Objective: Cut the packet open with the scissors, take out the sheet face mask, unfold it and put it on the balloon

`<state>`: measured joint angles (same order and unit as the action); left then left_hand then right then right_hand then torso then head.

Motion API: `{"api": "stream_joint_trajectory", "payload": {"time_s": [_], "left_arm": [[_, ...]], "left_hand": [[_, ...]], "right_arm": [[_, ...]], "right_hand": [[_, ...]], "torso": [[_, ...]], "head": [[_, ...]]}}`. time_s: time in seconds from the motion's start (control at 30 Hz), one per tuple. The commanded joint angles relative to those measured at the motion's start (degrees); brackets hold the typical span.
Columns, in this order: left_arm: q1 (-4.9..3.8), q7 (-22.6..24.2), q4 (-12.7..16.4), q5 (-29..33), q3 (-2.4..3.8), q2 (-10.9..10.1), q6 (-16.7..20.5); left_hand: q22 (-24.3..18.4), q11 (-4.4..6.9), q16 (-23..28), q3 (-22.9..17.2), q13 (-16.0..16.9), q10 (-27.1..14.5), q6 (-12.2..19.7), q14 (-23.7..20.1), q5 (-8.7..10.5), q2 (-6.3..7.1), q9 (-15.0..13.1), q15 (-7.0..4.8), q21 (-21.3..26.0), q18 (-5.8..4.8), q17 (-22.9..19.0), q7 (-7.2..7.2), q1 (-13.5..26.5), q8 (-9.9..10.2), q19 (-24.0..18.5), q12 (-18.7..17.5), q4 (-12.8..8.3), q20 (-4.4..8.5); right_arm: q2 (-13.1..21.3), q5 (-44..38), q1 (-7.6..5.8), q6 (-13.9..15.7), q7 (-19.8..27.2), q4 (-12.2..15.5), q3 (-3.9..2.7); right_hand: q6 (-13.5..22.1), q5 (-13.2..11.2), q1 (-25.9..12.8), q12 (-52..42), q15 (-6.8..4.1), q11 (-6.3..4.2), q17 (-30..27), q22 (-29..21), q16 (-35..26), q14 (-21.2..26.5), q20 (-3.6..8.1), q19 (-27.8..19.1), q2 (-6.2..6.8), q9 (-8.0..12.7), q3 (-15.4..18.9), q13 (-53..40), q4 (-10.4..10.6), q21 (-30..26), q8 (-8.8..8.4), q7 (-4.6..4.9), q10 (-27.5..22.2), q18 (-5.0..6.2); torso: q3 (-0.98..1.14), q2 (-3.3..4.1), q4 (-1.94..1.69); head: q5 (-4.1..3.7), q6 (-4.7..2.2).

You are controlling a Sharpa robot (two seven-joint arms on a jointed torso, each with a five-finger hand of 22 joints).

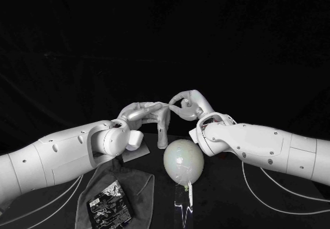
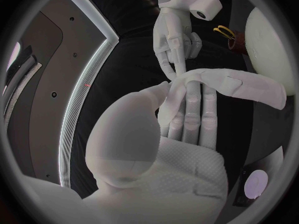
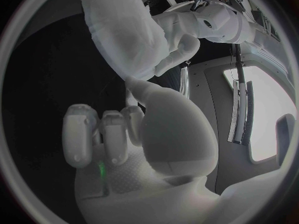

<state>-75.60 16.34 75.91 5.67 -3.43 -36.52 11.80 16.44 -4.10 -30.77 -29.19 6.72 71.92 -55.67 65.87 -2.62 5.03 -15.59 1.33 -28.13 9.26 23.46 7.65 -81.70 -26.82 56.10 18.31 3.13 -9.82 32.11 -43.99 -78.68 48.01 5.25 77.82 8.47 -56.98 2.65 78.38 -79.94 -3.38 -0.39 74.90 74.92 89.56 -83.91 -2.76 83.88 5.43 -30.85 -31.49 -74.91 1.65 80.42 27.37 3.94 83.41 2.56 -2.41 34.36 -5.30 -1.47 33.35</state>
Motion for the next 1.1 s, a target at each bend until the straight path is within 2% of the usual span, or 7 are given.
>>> {"api": "stream_joint_trajectory", "payload": {"time_s": [0.03,0.3,0.57,0.67,0.7,0.9,1.1], "left_arm": [[-0.05,1.1,0.2,0.4,0.07,0.0,-1.8],[-0.05,0.5,0.4,-0.5,0.07,0.0,-2.2],[-0.05,0.0,0.1,-1.6,0.05,-0.3,-1.0],[-0.04,-0.1,0.0,-1.9,0.04,-0.4,-0.2],[-0.03,-0.1,-0.1,-2.0,0.04,-0.4,0.1],[0.03,0.1,-0.2,-2.4,0.02,-0.4,1.4],[0.07,0.4,-0.1,-2.7,0.01,-0.4,1.6]], "left_hand": [[0.3,0.47,0.2,0.3,-0.1,1.0,-0.4,0.6,-0.17,-0.05,-1.5,-0.06,-0.6,0.86,0.2,-0.04,-0.3,-0.4,-0.3,-0.3,-0.6,0.22],[0.9,0.27,0.7,1.1,-0.4,0.4,0.0,-0.1,-0.17,0.31,-1.5,0.22,-1.1,0.57,0.5,0.11,0.2,-0.3,-1.7,-1.3,-0.9,0.01],[1.1,0.26,0.4,1.3,-0.4,0.6,-0.1,-0.3,-0.16,0.14,-1.5,0.29,-1.3,0.51,0.9,0.08,0.6,-0.3,-2.4,-1.3,-0.9,-0.22],[1.4,0.59,-0.2,1.6,-0.2,1.4,-0.6,0.3,-0.18,0.05,-1.6,-0.01,-1.8,0.68,1.3,-0.33,0.7,-0.7,-2.2,-0.9,-1.0,-0.22],[1.8,0.97,-1.0,1.7,0.0,2.3,-1.0,1.1,-0.18,-0.09,-1.8,-0.43,-2.5,0.92,1.7,-0.71,0.7,-1.1,-1.8,-0.5,-1.2,-0.10],[2.4,1.36,-1.7,1.9,0.2,3.1,-1.2,1.7,-0.15,-0.07,-2.0,-0.85,-3.4,1.07,2.3,-1.10,1.0,-1.5,-1.4,-0.2,-1.2,0.09],[2.6,1.91,-2.7,2.6,0.4,4.0,-1.8,2.2,-0.15,0.64,-2.2,-1.27,-3.8,1.05,3.1,-1.98,2.4,-2.0,-1.4,0.1,-0.4,0.04]], "right_arm": [[0.0,-1.6,-0.05,0.3,-0.1,-0.2,-0.05],[-0.1,-2.3,-0.05,2.4,1.6,-0.2,-0.08],[0.3,-2.6,-0.13,4.8,3.5,-0.3,-0.63],[0.6,-2.6,-0.22,5.0,3.9,-0.2,-0.77],[0.6,-2.6,-0.24,5.0,3.9,-0.1,-0.79],[0.8,-2.9,-0.33,4.6,3.8,0.1,-0.88],[0.6,-3.4,-0.36,4.2,3.1,-0.1,-0.90]], "right_hand": [[0.0,0.1,-0.5,-0.2,-0.45,0.01,14.8,12.3,0.3,-6.0,0.29,1.8,0.05,-0.1,-0.5,-6.8,0.0,0.1,0.42,0.04,1.1,-0.47],[0.0,0.1,-0.5,-0.3,-0.45,0.02,15.0,12.4,0.4,-6.1,0.29,1.9,0.04,-0.1,-0.6,-6.9,-0.1,0.5,0.47,0.04,1.2,-0.55],[0.0,0.1,-0.6,-0.4,-0.45,0.02,15.0,12.5,0.4,-6.1,0.29,2.1,0.02,-0.2,-0.7,-7.0,-0.1,0.8,0.55,0.04,1.3,-0.61],[0.0,0.1,-0.6,-0.4,-0.45,0.02,15.1,12.5,0.4,-6.1,0.29,2.1,0.02,-0.2,-0.8,-7.0,-0.1,0.9,0.60,0.04,1.3,-0.63],[0.0,0.1,-0.6,-0.4,-0.45,0.02,15.1,12.5,0.4,-6.1,0.29,2.1,0.02,-0.2,-0.8,-7.0,-0.1,0.9,0.60,0.04,1.3,-0.63],[0.0,0.1,-0.7,-0.7,-0.45,0.01,15.1,12.6,0.4,-6.1,0.30,2.2,0.06,-0.2,-1.0,-7.2,-0.3,1.1,0.75,0.03,1.5,-0.68],[0.0,0.1,-0.7,-0.8,-0.46,0.00,15.1,12.6,0.4,-6.1,0.30,2.2,0.08,-0.2,-1.1,-7.4,-0.3,1.1,0.82,0.02,1.6,-0.67]], "torso": [[-0.01,0.01,-0.04],[0.01,0.02,-0.04],[-0.01,-0.03,-0.07],[-0.03,-0.02,-0.07],[-0.04,-0.01,-0.05],[-0.02,0.00,-0.04],[-0.01,0.02,-0.04]], "head": [[-0.09,-0.07],[-0.15,-0.16],[-0.25,-0.28],[-0.22,-0.30],[-0.18,-0.30],[-0.12,-0.28],[-0.14,-0.28]]}}
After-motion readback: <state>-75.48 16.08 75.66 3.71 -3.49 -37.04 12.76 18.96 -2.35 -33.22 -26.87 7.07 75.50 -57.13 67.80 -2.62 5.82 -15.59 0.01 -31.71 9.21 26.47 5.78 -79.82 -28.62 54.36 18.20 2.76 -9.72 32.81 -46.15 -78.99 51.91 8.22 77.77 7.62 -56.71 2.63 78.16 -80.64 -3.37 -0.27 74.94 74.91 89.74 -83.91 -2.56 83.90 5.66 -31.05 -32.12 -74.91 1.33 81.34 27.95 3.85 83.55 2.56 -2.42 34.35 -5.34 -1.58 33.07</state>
